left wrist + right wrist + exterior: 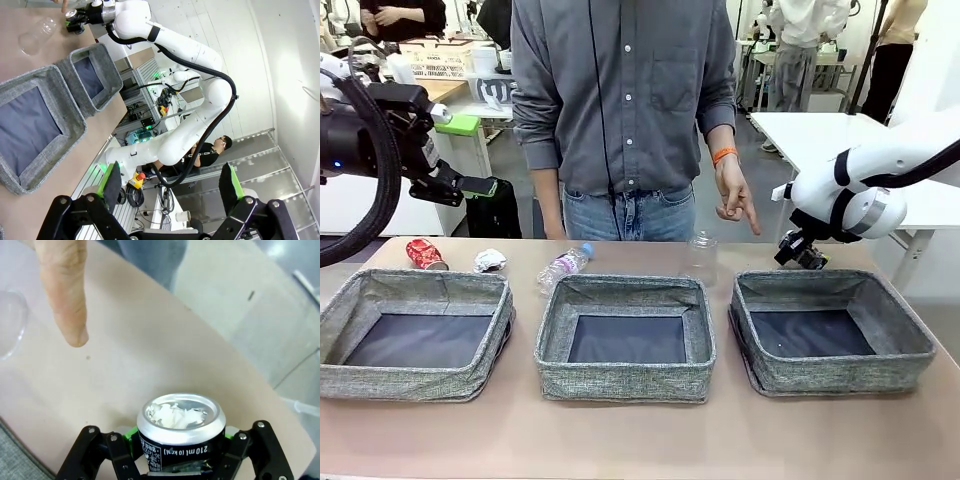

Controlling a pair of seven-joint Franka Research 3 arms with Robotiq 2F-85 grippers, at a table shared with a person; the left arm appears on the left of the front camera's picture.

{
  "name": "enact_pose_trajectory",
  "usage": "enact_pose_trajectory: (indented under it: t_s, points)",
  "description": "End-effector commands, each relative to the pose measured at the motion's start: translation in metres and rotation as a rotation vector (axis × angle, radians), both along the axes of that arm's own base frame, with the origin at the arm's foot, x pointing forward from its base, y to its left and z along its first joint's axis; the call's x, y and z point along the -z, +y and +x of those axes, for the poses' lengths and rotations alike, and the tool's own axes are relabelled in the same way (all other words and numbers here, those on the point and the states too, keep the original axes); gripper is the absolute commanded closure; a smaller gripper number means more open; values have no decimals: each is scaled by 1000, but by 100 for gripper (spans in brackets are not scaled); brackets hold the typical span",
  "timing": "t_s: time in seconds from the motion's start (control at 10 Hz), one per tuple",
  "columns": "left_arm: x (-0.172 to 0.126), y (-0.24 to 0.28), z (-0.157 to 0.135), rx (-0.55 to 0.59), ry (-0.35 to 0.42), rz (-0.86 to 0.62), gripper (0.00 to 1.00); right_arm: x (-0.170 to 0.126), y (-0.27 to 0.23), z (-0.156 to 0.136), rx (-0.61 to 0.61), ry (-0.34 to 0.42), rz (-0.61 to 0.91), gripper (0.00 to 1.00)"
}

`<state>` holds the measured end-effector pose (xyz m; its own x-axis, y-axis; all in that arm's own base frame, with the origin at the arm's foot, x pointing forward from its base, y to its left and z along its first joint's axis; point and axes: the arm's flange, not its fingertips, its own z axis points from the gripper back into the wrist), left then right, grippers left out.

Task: Sort the waste into the appropriate baskets.
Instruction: Pick up the waste item pointed out by the person.

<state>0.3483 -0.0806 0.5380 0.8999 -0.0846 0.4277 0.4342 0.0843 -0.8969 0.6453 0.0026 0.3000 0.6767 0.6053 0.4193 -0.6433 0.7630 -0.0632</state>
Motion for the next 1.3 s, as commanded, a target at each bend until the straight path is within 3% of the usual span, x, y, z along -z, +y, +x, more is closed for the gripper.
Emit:
enact_pose_trajectory:
  t_s: [0.0,0.1,0.3,0.4,0.6,0.7,0.8,0.9,1.0,1.2]
  points:
    - [-1,-1,-1,7,-23,-10,0,-34,-6,0,39,-40,-72,95]
    - [-1,-1,-1,7,-23,-10,0,-62,-1,-7,42,-62,-102,95]
    - [-1,-1,-1,7,-23,-10,0,-133,23,-34,155,50,-185,95]
    - [-1,-1,-1,7,-23,-10,0,-160,31,-47,260,156,-161,95]
    - [-1,-1,-1,7,-23,-10,0,-199,50,-81,354,177,-115,95]
    - [-1,-1,-1,7,-23,-10,0,-203,64,-104,366,100,-59,95]
    - [-1,-1,-1,7,-23,-10,0,-199,84,-136,261,6,-4,95]
    - [-1,-1,-1,7,-23,-10,0,-192,96,-157,101,-15,53,95]
    - [-1,-1,-1,7,-23,-10,0,-218,73,-108,322,113,-76,95]
    - [-1,-1,-1,7,-23,-10,0,-218,73,-108,322,113,-76,95]
